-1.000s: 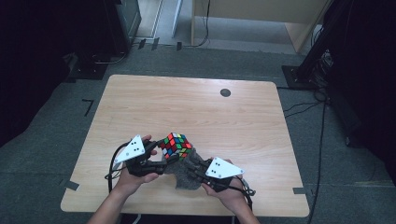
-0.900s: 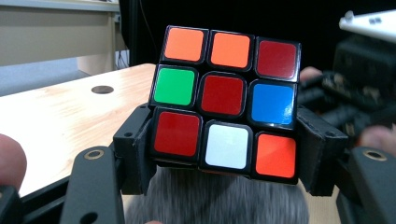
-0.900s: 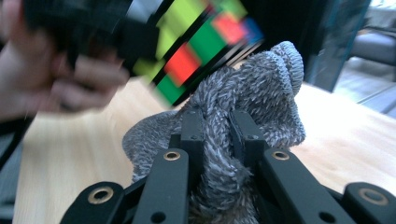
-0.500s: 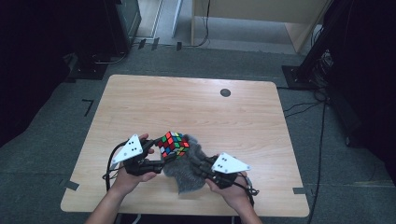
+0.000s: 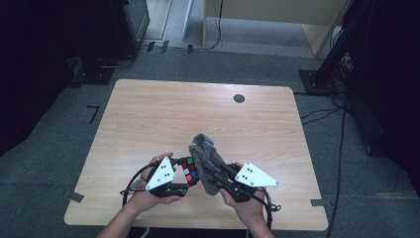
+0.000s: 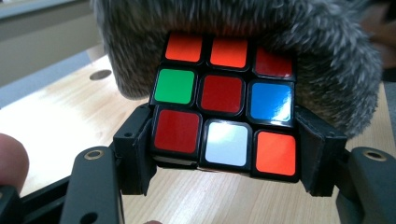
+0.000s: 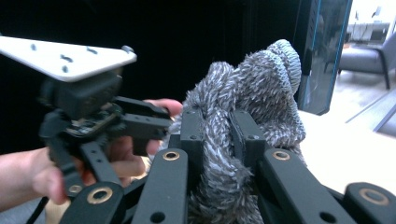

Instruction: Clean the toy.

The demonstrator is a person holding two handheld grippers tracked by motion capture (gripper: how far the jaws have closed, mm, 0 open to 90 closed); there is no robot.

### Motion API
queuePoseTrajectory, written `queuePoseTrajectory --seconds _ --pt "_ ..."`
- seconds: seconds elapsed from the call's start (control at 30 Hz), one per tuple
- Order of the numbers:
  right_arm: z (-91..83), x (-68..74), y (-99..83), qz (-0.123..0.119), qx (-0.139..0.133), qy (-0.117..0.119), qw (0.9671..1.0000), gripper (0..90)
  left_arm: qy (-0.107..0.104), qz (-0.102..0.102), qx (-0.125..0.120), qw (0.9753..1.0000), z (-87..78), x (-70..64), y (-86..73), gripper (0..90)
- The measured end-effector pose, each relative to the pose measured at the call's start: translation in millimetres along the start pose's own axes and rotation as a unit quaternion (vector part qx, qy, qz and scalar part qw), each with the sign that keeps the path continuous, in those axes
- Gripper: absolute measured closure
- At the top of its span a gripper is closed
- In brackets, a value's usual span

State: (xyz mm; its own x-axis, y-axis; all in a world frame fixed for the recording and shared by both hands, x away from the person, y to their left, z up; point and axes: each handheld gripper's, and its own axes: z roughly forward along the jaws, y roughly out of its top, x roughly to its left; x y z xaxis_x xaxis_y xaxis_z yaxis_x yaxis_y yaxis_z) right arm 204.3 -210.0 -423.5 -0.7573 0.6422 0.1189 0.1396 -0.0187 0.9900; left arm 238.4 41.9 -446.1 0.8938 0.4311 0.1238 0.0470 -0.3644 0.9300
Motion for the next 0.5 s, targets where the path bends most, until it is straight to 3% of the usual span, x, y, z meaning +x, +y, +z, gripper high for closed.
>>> queuePoseTrajectory --seconds 0.07,0.2,0.27,0.33,0.43,0.5 --pt "-0.6 -8.6 -4.3 0.024 0.005 -0.005 0.9997 78.5 -0.003 -0.004 -0.009 0.9999 -2.7 1.8 0.4 33.8" --pt "-1.1 -22.9 -12.4 0.034 0.039 -0.042 0.9977 78.5 -0.007 -0.005 -0.021 0.9998 -6.9 4.2 2.6 33.8" --pt "-3.2 -25.5 -11.4 0.038 0.036 -0.052 0.9973 78.4 -0.004 0.003 -0.014 0.9999 -6.4 4.0 2.0 33.8" --pt "-6.6 -23.2 -5.2 0.048 0.019 -0.047 0.9976 78.4 0.001 0.014 -0.003 0.9999 -4.3 2.5 0.8 33.8" --pt "-7.2 -10.0 3.8 0.027 -0.002 -0.021 0.9994 78.2 0.000 0.014 -0.002 0.9999 -1.7 0.1 1.0 33.8" --pt "-3.6 -1.5 5.1 0.012 0.003 -0.015 0.9998 78.2 -0.004 0.011 -0.008 0.9999 -3.4 -0.5 2.9 33.8"
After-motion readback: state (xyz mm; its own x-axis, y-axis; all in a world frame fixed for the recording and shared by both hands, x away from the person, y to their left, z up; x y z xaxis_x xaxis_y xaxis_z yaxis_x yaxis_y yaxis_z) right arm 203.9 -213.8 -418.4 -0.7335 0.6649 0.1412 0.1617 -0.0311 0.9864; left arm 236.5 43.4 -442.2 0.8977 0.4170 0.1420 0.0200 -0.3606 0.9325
